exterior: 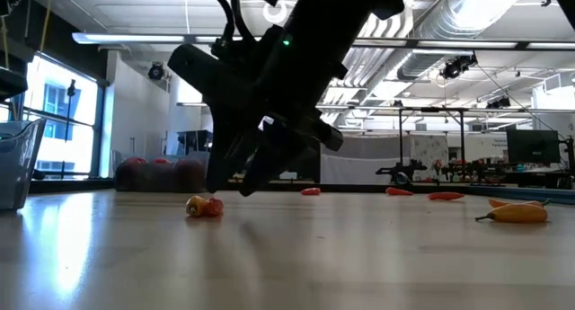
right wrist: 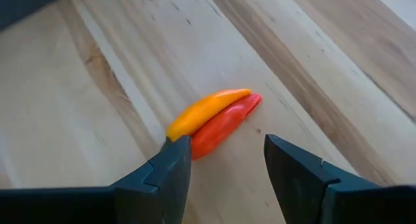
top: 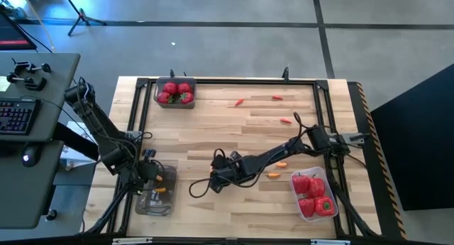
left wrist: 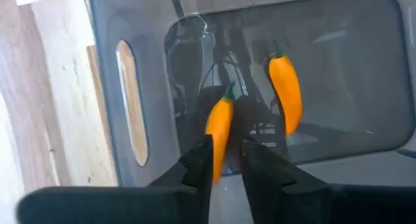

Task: Sort produce into baskets
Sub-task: Put the yellow chili pepper into the bottom black bin, then put the orange chili pepper into the bottom black bin

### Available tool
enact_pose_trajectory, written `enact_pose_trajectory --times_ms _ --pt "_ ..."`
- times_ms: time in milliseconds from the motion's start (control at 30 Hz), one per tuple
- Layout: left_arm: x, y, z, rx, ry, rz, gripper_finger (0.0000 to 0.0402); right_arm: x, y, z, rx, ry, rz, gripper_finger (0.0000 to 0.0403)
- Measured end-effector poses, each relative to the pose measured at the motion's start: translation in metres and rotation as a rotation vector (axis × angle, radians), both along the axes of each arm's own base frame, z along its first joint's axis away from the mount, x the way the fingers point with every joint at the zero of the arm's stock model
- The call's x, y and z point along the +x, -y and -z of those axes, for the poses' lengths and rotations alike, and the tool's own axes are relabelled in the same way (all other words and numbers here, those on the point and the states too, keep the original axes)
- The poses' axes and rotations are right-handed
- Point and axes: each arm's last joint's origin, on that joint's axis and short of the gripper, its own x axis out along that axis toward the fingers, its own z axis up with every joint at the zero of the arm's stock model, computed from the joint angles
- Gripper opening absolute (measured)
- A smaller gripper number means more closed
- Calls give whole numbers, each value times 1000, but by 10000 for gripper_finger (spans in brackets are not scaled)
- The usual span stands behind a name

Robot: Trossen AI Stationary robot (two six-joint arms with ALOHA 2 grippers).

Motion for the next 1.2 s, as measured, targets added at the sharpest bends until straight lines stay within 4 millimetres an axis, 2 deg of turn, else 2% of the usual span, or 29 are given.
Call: enact_pose_trajectory --times_ms 167,333,633,733,900,1033,1200 --pt "0 0 0 -13 -11 -5 107 2 6 3 1 -8 8 185" --pt "0 1 0 -19 -20 6 131 2 9 3 17 -23 5 184" --pt "-1 1 0 -28 -33 12 121 0 15 5 9 -58 15 131" --pt "-1 1 0 -25 -31 23 118 0 15 4 -17 -79 -8 125" --pt "-1 1 0 -25 -27 30 118 3 12 -7 -88 -82 -139 150" --pt "1 4 -1 -41 -3 51 118 3 10 -6 -170 -117 -300 181" --pt "2 5 -2 -55 10 54 118 5 19 -6 -240 -154 -420 194"
